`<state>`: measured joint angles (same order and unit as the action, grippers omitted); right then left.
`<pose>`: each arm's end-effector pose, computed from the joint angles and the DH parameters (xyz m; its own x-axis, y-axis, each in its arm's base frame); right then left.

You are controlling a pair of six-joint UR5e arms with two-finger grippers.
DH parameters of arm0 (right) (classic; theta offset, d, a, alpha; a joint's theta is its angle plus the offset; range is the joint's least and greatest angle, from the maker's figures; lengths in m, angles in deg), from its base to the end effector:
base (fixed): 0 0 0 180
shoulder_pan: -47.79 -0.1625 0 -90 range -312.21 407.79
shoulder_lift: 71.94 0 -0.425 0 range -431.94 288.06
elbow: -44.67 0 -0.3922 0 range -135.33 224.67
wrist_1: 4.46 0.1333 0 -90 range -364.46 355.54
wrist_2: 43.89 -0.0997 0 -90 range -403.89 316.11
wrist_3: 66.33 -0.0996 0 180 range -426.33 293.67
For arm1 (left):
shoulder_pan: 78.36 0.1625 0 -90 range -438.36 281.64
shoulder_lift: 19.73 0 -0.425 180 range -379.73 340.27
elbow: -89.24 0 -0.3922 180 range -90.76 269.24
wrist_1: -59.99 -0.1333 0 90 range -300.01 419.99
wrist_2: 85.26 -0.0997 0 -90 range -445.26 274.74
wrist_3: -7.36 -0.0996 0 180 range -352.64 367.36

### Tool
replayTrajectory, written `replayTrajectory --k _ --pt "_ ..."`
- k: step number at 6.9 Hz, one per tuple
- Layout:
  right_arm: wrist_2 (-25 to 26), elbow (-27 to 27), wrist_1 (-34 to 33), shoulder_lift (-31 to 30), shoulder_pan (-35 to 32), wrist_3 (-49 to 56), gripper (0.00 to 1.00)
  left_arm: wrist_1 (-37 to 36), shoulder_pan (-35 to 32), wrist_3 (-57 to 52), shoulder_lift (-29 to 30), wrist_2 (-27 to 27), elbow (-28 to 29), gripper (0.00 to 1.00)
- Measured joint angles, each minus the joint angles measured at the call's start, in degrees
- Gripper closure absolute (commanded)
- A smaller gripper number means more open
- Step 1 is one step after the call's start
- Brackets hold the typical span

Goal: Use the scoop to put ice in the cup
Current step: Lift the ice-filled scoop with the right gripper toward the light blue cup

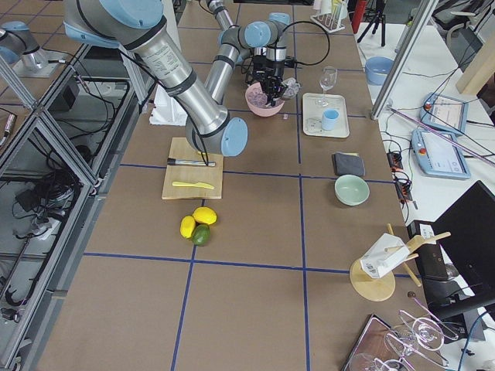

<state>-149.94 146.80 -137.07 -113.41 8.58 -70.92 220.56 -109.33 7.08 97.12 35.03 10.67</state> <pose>-0.4252 -0.4834 0.1622 0.5984 -0.7481 0.2868 0.6910 0.6630 0.2878 0.5256 -0.4123 0.3440 0.0126 0.9995 -0.0304 -0.0600 0.0311 0.9977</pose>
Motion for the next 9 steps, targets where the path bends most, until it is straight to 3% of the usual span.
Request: replayTrajectory --k 3,9 --pt "-1.19 -7.21 0.09 1.23 -6.28 8.64 1.00 0.00 -0.40 -0.07 -0.34 0.03 -0.08 0.00" --pt "-1.40 -29.06 1.69 10.80 -10.73 16.42 1.00 0.06 -0.60 -0.07 -0.39 0.03 -0.18 0.00"
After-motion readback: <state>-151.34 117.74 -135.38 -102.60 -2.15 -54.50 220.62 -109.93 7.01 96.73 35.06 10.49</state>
